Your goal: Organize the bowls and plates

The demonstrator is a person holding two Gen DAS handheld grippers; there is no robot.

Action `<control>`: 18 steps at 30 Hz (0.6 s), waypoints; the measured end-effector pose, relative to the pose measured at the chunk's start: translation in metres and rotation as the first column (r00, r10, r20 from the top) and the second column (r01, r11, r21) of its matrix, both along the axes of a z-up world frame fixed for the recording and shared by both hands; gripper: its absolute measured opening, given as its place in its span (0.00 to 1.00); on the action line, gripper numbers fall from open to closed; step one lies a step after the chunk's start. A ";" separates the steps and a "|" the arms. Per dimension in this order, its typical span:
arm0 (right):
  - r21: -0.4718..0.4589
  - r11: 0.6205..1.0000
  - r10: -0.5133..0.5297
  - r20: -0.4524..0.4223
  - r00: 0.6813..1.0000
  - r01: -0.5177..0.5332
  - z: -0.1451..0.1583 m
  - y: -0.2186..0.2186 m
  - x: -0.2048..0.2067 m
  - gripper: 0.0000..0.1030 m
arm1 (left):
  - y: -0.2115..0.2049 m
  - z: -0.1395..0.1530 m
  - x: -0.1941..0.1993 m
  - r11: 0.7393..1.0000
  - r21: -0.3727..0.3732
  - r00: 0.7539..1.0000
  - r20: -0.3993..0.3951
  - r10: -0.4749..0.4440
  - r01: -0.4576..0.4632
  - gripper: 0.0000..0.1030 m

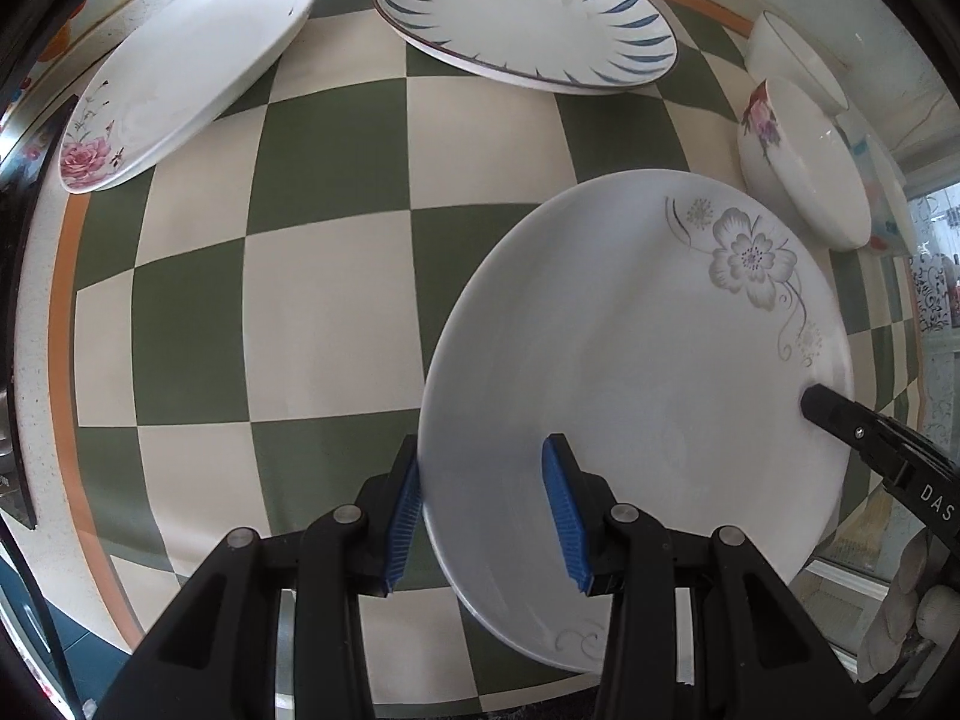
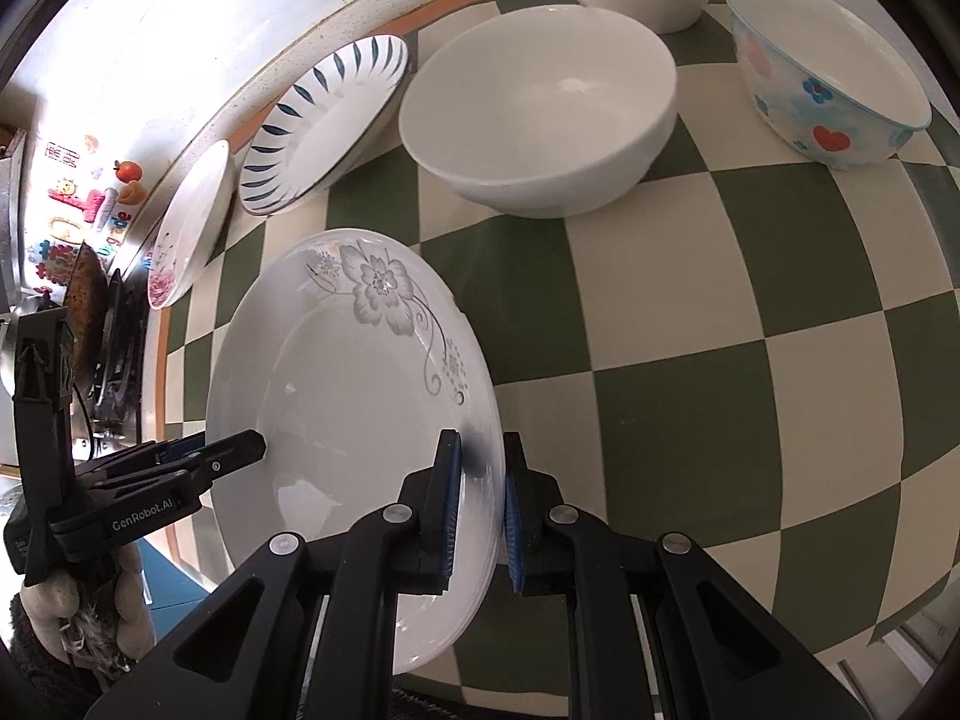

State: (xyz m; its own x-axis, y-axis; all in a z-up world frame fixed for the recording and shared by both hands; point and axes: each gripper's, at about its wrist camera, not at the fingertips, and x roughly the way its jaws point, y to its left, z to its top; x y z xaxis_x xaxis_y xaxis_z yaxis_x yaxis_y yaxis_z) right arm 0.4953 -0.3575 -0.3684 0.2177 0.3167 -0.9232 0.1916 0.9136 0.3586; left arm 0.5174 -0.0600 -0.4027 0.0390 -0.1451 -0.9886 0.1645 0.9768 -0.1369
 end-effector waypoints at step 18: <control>-0.037 0.999 0.013 -0.051 0.999 -0.015 -0.014 0.006 0.011 0.20 | -0.007 0.012 -0.001 1.000 0.019 1.000 0.018 0.020 -0.020 0.36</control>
State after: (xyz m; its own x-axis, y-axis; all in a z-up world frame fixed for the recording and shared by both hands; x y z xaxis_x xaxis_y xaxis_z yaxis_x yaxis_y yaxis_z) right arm 0.5065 -0.3513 -0.3819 0.1662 0.2847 -0.9441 0.1962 0.9287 0.3146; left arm 0.5166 -0.0671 -0.3906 0.0590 -0.1249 -0.9904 0.1473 0.9824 -0.1151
